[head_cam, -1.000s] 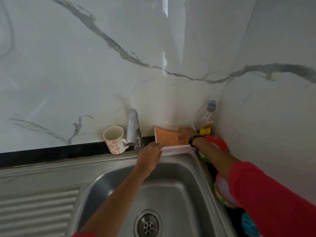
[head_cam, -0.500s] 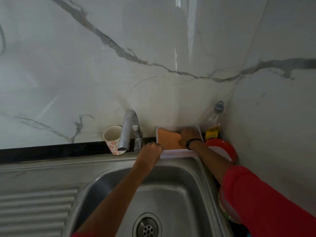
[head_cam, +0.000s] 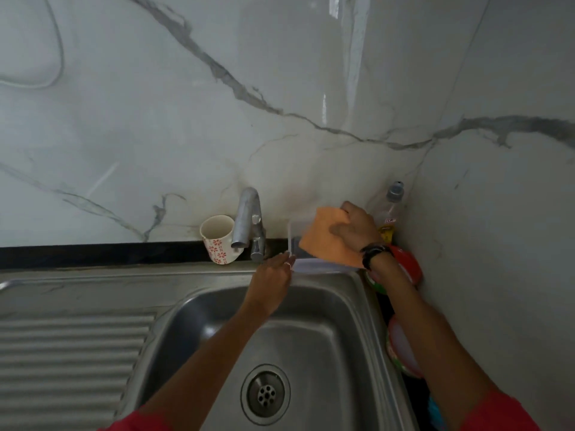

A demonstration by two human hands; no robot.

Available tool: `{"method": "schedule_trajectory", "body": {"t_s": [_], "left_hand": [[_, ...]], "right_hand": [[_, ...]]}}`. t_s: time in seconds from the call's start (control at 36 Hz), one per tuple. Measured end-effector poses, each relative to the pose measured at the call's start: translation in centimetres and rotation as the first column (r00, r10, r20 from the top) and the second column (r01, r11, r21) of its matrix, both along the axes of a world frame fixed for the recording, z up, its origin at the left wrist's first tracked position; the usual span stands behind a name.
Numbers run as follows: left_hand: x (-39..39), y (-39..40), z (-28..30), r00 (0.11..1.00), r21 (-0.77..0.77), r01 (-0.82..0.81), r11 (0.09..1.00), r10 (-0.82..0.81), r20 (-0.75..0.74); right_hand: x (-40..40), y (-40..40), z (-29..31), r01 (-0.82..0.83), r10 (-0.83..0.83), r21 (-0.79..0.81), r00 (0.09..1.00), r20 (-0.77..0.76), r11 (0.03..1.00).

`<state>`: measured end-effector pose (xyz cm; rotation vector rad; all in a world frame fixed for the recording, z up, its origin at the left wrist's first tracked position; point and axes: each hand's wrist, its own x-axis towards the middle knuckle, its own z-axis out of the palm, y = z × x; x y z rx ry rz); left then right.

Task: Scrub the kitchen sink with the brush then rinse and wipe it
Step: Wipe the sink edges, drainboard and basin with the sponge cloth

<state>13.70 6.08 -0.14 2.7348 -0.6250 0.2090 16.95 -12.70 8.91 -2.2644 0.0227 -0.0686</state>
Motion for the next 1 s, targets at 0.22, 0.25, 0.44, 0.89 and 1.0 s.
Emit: {"method": "schedule_trajectory", "body": {"t_s": [0.22, 0.25, 0.44, 0.89, 1.0], "left_hand": [[-7.4, 7.0, -2.7, 0.976, -0.001, -0.126, 0.992, 0.124, -0.178], [-8.1, 8.4, -3.0, 0.970, 0.000, -0.139, 0.990, 0.136, -0.201], [-13.2, 19.4, -3.0, 0.910, -0.006, -0.305, 0.952, 0.290, -0.295], [-19.4, 44.4, -3.7, 0.726, 0.007, -0.627, 0.779, 0.587, -0.358], [-18.6, 48.9, -4.1, 0.725, -0.008, -0.632, 0.775, 0.587, -0.360]], "right_hand": [[-8.1, 5.5, -1.5, -0.149, 0.159, 0.074, 0.975, -0.157, 0.986], [-8.6, 6.6, -2.0, -0.163, 0.175, 0.078, 0.969, -0.173, 0.983], [-10.7, 15.9, -5.3, -0.262, 0.324, 0.261, 0.918, -0.229, 0.929], [-8.5, 45.7, -6.9, -0.603, 0.599, 0.043, 0.778, -0.187, 0.796], [-5.5, 52.8, -5.7, -0.637, 0.621, -0.124, 0.770, -0.144, 0.761]]}}
